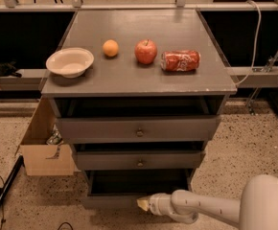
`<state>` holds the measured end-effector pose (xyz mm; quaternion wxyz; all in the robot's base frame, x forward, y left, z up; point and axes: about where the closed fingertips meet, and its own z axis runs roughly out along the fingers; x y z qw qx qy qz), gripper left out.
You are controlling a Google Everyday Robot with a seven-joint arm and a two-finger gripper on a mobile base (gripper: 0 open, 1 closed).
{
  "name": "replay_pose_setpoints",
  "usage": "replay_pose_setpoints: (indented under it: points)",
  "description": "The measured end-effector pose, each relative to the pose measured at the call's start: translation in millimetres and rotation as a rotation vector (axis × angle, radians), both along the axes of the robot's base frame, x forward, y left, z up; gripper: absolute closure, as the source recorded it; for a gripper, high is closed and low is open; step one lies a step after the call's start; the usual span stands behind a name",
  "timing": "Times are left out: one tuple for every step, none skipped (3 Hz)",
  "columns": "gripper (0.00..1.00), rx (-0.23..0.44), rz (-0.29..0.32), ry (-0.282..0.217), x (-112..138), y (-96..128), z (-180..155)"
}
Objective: Close bottom drawer
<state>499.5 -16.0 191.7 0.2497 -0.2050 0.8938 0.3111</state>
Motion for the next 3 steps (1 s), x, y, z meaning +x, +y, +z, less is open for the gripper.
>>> replay_pose_setpoints:
  points:
    - [0.84, 0.0, 0.0, 0.0, 0.0, 0.1, 0.0]
    - [0.61, 0.0, 0.0, 0.0, 0.0, 0.1, 0.0]
    - [0.37, 0.0, 0.0, 0.0, -0.1, 0.1, 0.0]
